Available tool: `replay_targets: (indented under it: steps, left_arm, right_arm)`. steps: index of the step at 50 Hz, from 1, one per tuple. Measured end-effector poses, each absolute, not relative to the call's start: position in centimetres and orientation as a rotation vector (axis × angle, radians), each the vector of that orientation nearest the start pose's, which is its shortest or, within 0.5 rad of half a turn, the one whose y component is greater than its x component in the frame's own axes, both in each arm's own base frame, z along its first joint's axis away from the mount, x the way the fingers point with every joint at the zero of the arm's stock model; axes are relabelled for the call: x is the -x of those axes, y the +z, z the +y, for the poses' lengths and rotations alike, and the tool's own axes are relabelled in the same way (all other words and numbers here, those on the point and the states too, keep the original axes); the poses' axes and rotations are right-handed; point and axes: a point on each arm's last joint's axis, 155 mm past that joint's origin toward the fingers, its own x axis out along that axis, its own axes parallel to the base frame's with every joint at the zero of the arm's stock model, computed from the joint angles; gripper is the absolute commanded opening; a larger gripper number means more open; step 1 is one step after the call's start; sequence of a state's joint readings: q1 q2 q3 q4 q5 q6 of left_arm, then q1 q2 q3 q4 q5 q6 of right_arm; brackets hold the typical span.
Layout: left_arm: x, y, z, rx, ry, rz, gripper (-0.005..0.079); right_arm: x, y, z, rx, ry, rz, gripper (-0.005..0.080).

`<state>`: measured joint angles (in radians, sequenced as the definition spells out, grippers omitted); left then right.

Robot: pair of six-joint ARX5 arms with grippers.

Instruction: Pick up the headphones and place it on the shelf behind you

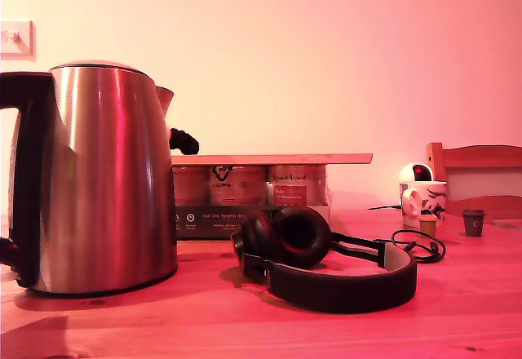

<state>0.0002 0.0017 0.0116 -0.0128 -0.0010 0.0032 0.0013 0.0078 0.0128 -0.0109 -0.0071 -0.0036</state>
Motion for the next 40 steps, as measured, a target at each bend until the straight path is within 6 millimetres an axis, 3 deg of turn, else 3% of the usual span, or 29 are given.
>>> replay_targets:
  steps: [2, 7, 22, 33, 40]
  left_arm:
    - [-25.2, 16.5, 0.1, 0.001, 0.001, 0.007, -0.0019]
    - [-24.9, 14.4, -1.5, 0.039, -0.115, 0.113, -0.0019]
    - [-24.8, 14.0, -2.1, 0.046, -0.145, 0.129, -0.0019]
    - [-25.1, 17.0, -1.9, 0.050, -0.136, 0.011, -0.0019]
    - [-24.9, 18.3, -2.9, 0.068, -0.196, -0.037, -0.0019]
  right_arm:
    - [-25.2, 16.4, 0.2, -0.001, 0.013, 0.012, -0.0012]
    - [-24.8, 16.5, 3.0, -0.077, 0.169, 0.033, -0.0013]
    - [-24.7, 17.2, 3.3, -0.079, 0.184, 0.018, -0.0013]
    - [-24.7, 17.2, 3.3, -0.079, 0.184, 0.018, -0.0013]
    - [-24.7, 17.2, 3.3, -0.079, 0.184, 0.018, -0.0013]
